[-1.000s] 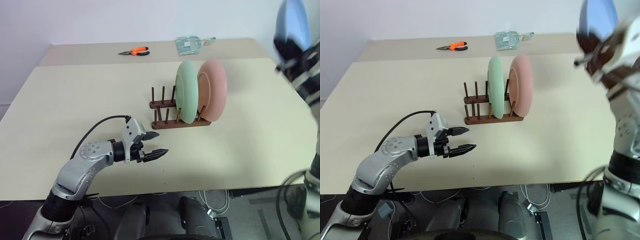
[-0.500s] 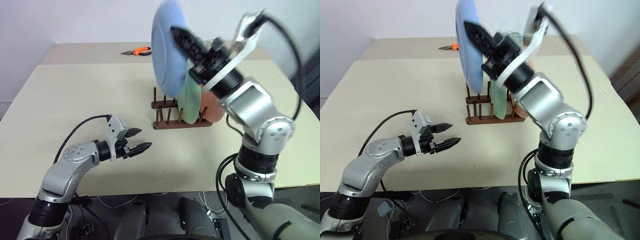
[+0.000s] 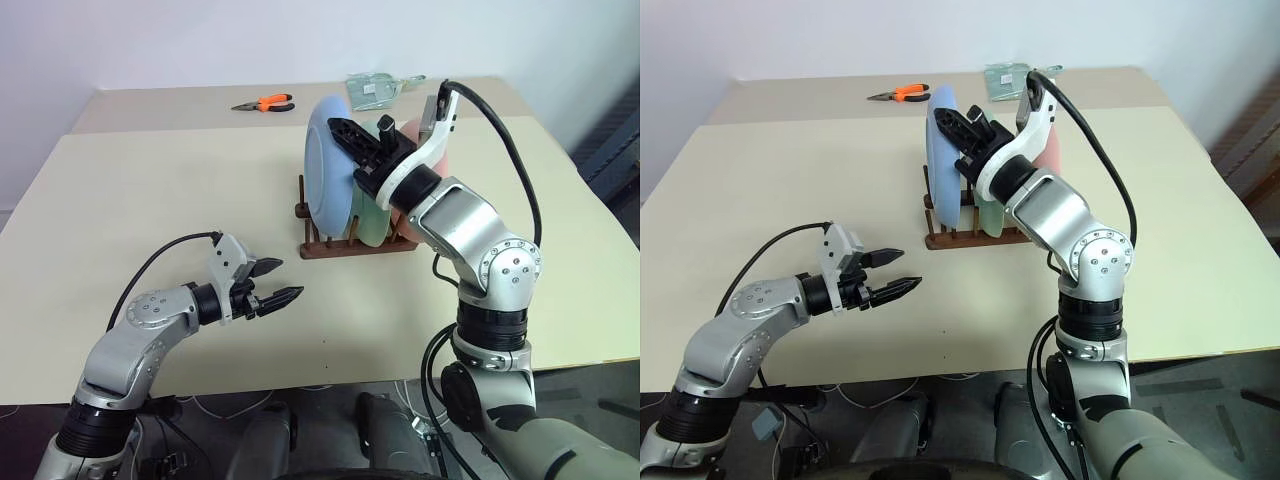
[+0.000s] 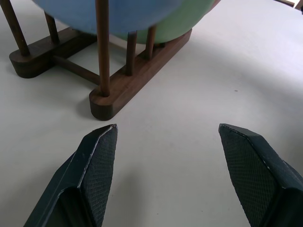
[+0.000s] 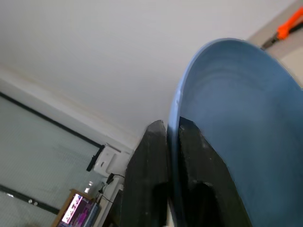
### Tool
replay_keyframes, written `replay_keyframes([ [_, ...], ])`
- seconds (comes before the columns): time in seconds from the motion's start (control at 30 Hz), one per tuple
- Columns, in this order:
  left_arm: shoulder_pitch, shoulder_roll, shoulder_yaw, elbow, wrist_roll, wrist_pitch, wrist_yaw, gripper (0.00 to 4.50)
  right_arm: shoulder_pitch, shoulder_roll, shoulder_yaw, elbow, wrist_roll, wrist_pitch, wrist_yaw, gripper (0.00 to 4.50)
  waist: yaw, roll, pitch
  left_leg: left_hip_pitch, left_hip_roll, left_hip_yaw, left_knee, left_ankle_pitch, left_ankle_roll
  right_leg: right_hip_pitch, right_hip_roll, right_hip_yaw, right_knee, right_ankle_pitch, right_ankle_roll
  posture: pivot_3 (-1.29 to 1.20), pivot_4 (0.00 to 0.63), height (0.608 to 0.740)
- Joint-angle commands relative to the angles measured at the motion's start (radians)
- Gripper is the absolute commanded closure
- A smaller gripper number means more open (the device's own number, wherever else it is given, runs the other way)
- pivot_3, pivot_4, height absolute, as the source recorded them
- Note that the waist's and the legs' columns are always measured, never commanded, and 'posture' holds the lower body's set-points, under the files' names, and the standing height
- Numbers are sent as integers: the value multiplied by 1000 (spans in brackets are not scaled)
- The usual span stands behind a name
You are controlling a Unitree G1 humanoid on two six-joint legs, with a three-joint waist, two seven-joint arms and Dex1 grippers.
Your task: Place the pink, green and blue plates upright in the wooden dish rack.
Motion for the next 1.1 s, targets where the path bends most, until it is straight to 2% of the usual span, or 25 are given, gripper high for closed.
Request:
replay_keyframes([
  [0.03,-9,-1,0,-31,3,-17,2,985,-49,-32,-1,-4,-67,-6,68,2538,0,0,0,0,0,0,0,0,0,0,0,0,0,0,0,0,150,740],
  [0.1,-8,-2,-1,-35,2,-15,5,985,-75,-92,20,-34,-161,3,164,1542,1,0,0,0,0,0,0,0,0,0,0,0,0,0,0,0,150,740],
  [0.23,-3,0,1,-42,2,-12,11,985,-109,-332,69,-166,-440,-49,483,1542,3,1,0,0,0,1,0,0,0,0,0,0,0,0,0,0,150,740],
  [0.33,2,3,20,-33,9,-21,25,985,-40,-507,-50,-209,-482,-91,706,1542,4,-1,0,-1,0,1,0,0,0,1,0,0,-2,0,2,0,150,740],
  [0.4,5,5,41,-20,19,-32,36,985,46,-614,-164,-188,-480,-92,818,1542,7,-2,-1,-1,0,0,0,0,0,3,0,-1,-4,0,3,0,150,740],
  [0.5,16,23,118,38,31,-57,57,985,318,-781,-342,-108,-590,-103,1012,1542,20,-5,-2,0,0,1,1,-1,1,5,-1,-1,-5,-3,2,0,150,740],
  [0.57,21,40,162,94,50,-90,65,985,497,-833,-388,-66,-675,-137,1123,1542,27,-5,-3,0,0,2,1,-1,1,5,-2,-1,-5,-4,3,0,150,740],
  [0.63,23,56,191,152,82,-133,76,985,626,-853,-366,-36,-773,-184,1193,1542,23,-2,-3,1,0,4,1,-1,1,4,-2,0,-4,-4,3,0,150,740],
  [0.73,20,65,215,216,119,-179,93,985,694,-835,-287,35,-909,-268,1234,1542,11,1,-4,2,1,7,1,-1,1,4,-2,2,-3,-3,3,0,150,740],
  [1.1,83,45,230,211,142,-227,105,985,604,-700,-132,257,-1116,-447,1293,1542,8,0,-4,1,0,6,1,-1,1,4,-4,1,-4,1,2,0,150,740],
])
